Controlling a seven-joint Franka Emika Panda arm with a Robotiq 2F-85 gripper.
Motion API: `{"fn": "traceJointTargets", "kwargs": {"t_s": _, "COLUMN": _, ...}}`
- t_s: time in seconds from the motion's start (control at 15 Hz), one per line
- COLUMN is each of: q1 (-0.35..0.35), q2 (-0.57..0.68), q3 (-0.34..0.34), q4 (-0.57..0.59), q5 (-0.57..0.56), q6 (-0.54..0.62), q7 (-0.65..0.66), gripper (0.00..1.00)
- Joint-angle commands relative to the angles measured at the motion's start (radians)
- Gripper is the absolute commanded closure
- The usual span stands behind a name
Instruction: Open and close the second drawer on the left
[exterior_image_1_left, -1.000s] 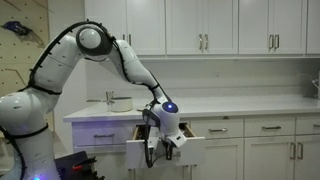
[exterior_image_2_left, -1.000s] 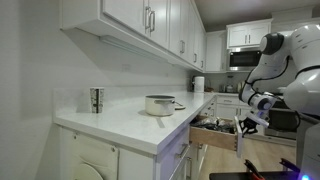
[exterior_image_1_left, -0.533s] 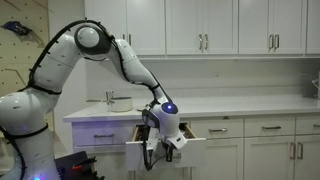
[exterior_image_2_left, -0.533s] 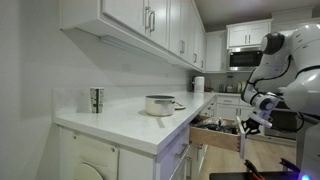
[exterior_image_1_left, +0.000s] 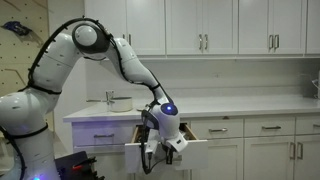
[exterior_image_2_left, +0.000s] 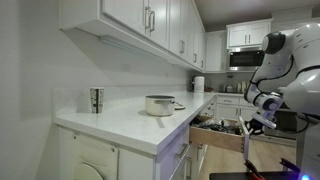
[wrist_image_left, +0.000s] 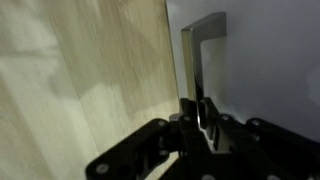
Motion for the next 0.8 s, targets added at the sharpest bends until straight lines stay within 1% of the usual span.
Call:
{"fn": "traceJointTargets", "kwargs": {"t_s": 0.0, "q1": 0.016, "q2": -0.046, "q3": -0.03, "q4": -0.07, "q5": 0.029, "q6": 0.102, "q7": 0.066, "gripper": 0.96}}
{"fn": "traceJointTargets", "kwargs": {"t_s": 0.73, "q1": 0.015, "q2": -0.073, "q3": -0.056, "q4": -0.106, "q5": 0.088, "q6": 0.108, "q7": -0.005, "gripper": 0.96}}
